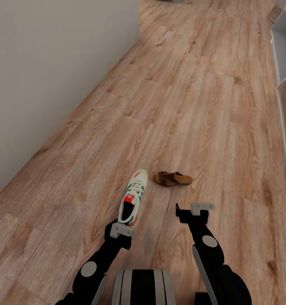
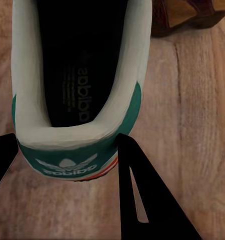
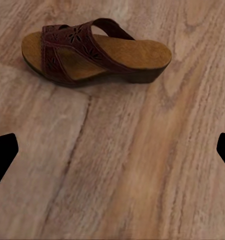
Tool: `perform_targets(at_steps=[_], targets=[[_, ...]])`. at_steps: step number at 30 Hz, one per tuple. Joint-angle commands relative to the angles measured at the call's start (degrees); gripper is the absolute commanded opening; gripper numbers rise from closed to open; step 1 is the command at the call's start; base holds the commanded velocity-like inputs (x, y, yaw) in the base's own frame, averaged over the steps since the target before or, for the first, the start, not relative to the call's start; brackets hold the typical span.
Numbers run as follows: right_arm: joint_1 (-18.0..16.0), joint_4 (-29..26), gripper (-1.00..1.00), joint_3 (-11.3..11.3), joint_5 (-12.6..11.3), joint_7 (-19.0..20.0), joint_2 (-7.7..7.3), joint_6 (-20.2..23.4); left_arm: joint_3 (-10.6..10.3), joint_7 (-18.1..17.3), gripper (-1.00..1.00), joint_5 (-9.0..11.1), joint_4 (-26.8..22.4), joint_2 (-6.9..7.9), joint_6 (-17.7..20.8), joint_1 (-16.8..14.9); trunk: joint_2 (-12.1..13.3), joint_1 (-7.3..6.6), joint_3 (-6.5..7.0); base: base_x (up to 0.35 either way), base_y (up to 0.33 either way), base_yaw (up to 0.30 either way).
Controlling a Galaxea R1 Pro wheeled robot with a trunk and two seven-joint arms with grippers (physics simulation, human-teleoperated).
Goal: Pick up the two gym shoes and the two sandals from the corridor floor and place them onto the hallstand (shoe rack) in the corridor, making sure they are on the rack and not on the floor. Arrange them so the two gym shoes are next to each other and the two sandals are next to each other.
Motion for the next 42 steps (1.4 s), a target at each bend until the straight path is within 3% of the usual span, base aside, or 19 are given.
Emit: perform_targets(at_steps=[1, 26, 42], targets=[[-0.01, -0.08, 1.00, 0.08, 0.27, -0.24, -0.01, 0.42, 0.04, -0.39, -1.00, -0.53, -0.09, -0.03, 0.31, -0.01, -0.01, 0.00, -0.06, 0.092, -0.090, 0.289], [-0.01, -0.08, 1.00, 0.08, 0.27, -0.24, -0.02, 0.42, 0.01, -0.39, -1.00, -0.53, -0.09, -0.03, 0.31, -0.01, -0.01, 0.00, -0.79, 0.137, -0.167, 0.289], [-0.01, -0.08, 1.00, 0.08, 0.27, -0.24, -0.02, 0.42, 0.01, -0.39, -1.00, -0.53, -0.09, -0.03, 0.31, -0.01, -0.01, 0.00, -1.26, 0.012, -0.015, 0.289]])
